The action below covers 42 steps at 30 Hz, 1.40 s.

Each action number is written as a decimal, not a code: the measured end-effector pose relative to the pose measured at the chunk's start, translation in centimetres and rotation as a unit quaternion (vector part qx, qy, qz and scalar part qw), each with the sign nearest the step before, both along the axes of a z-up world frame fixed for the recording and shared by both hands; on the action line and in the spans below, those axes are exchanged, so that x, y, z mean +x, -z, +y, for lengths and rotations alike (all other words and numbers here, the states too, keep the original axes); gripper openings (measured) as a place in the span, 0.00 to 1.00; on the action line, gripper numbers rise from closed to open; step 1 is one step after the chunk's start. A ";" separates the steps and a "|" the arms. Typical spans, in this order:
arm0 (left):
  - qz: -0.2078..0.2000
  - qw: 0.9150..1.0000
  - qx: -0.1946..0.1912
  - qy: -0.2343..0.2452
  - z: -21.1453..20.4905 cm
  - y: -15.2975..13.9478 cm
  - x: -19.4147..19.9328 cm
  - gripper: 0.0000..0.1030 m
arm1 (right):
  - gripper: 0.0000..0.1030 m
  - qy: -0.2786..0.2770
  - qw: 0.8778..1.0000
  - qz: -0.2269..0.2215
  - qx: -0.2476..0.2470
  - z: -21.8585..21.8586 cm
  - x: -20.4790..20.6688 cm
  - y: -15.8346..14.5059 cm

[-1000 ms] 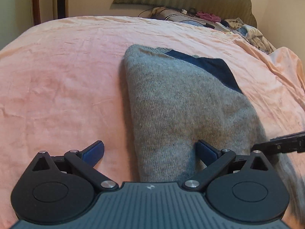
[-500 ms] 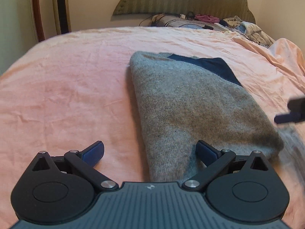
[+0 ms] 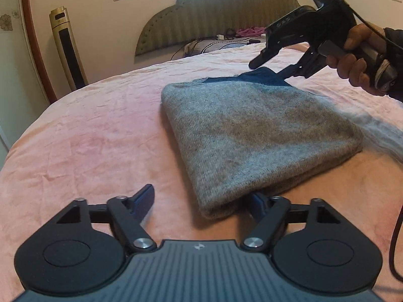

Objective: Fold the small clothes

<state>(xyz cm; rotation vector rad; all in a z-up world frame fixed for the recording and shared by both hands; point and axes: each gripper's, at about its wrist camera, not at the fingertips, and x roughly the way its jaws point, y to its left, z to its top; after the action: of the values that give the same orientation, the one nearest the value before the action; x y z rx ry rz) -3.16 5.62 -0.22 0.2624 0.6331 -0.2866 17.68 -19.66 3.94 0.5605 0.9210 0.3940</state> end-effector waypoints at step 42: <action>-0.069 0.997 0.043 -0.002 -1.6 -0.9 -0.1 0.08 | 0.12 -0.144 0.987 0.004 -0.066 2.2 -14.7 0.1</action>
<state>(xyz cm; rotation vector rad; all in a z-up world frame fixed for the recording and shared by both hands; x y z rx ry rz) -3.31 4.06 0.67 0.3610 0.5106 -0.2356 3.00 -17.44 3.89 0.3076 1.0308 0.5866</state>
